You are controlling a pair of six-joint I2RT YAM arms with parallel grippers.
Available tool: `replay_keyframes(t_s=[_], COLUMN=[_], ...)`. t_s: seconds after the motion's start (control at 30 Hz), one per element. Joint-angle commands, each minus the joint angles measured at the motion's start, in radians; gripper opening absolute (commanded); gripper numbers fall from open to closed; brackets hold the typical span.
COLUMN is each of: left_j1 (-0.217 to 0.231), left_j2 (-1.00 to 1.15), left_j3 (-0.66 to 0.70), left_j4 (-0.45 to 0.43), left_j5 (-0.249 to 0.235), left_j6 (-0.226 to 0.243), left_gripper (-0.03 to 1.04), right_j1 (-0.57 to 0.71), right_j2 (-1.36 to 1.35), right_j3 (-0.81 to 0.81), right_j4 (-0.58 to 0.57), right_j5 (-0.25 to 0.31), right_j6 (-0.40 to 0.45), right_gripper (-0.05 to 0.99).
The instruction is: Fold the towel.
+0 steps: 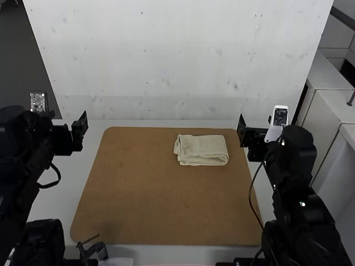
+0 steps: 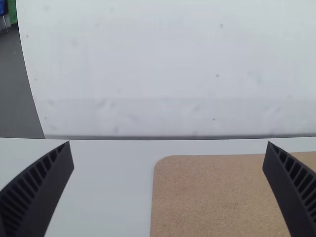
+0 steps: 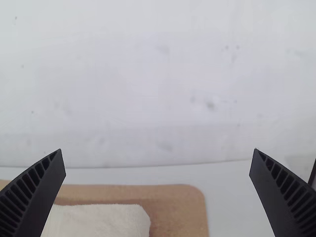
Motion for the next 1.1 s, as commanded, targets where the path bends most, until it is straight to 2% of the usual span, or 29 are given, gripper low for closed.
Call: replay_keyframes(t_s=[0.0, 0.13, 0.3, 0.37, 0.57, 0.87, 1.07], left_j1=[-0.008, -0.008, -0.010, -0.011, -0.011, -0.011, -0.027], left_j2=[-0.037, -0.052, -0.054, -0.054, -0.069, -0.072, -0.045], left_j3=[-0.004, -0.010, -0.008, -0.010, -0.013, 0.002, -0.019], left_j4=[0.000, -0.006, -0.008, -0.008, -0.011, -0.022, 0.049], left_j5=[-0.012, -0.018, -0.029, -0.027, -0.024, -0.032, -0.027], left_j6=[0.022, 0.022, 0.034, 0.036, 0.036, 0.036, 0.031], left_gripper=[0.99, 0.99, 0.99, 0.99, 0.99, 0.99, 0.99], right_j1=[-0.014, -0.028, -0.108, -0.136, -0.131, -0.126, -0.126], right_j2=[-0.029, -0.028, -0.031, -0.061, -0.166, -0.167, -0.167], right_j3=[-0.003, -0.011, 0.003, -0.001, -0.032, -0.060, -0.080], right_j4=[-0.003, 0.002, -0.005, -0.009, -0.040, -0.028, -0.017], right_j5=[0.044, 0.054, 0.060, 0.034, 0.014, -0.006, -0.021], right_j6=[-0.008, -0.011, -0.033, -0.036, -0.041, -0.041, -0.041], right_gripper=[0.96, 0.96, 0.96, 0.96, 0.96, 0.96, 0.96])
